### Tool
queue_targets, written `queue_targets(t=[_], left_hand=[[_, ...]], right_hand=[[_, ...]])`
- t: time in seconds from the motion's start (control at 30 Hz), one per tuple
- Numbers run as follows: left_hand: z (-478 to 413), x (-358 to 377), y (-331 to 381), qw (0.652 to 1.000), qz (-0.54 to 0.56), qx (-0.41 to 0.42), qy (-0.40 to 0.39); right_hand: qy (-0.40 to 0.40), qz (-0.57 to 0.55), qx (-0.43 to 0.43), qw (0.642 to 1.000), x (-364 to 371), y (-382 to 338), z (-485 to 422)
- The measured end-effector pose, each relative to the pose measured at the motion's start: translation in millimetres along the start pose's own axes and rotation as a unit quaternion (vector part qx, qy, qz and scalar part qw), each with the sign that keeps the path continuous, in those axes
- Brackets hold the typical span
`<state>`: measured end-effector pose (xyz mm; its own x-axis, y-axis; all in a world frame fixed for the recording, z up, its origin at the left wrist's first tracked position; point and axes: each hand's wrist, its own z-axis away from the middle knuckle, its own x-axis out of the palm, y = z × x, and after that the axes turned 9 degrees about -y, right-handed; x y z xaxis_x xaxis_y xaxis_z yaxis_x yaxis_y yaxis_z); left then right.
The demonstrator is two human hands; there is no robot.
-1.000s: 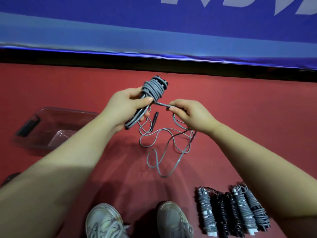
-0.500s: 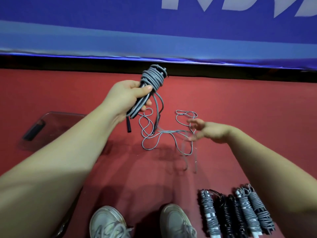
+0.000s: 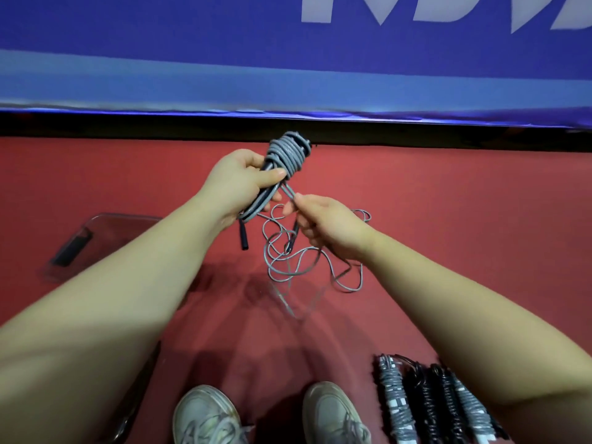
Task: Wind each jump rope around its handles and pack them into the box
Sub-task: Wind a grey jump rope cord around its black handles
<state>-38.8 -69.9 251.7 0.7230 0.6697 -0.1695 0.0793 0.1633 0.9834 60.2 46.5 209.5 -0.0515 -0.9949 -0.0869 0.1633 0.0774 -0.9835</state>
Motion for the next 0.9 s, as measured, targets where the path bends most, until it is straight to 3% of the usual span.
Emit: queue_targets(t=[0.03, 0.07, 0.17, 0.23, 0.33, 0.43, 0.5, 0.67, 0.9], left_hand=[[-1, 0, -5, 1.0, -0.006, -0.006, 0.001], [-2, 1, -9, 1.0, -0.009, -0.01, 0.005], [-4, 5, -19, 0.999, -0.036, -0.008, 0.028], [-5, 2, -23, 0.995, -0.082, -0.014, 0.049], [-3, -2, -29, 0.99, -0.132, -0.025, 0.032], [3, 6, -33, 0.981, -0.191, -0.022, -0.038], [9, 10, -34, 0.978, -0.184, -0.031, -0.091], [20, 2, -26, 0.964, -0.149, -0.076, -0.204], [25, 7, -24, 0.945, -0.168, -0.117, -0.254]], right_hand=[[0.036, 0.143, -0.006, 0.989, 2, -3, 2], [0.069, 0.296, -0.015, 0.953, 4, -6, 5], [0.14, 0.626, -0.019, 0.767, 2, -5, 10], [0.153, 0.712, -0.059, 0.682, -6, -11, 17], [0.114, 0.757, -0.103, 0.635, -17, -28, 23], [0.07, 0.797, -0.183, 0.571, -21, -43, 23], [0.054, 0.788, -0.227, 0.57, -27, -47, 22], [0.002, 0.747, -0.267, 0.609, -36, -44, 22], [-0.07, 0.732, -0.308, 0.604, -26, -48, 19]])
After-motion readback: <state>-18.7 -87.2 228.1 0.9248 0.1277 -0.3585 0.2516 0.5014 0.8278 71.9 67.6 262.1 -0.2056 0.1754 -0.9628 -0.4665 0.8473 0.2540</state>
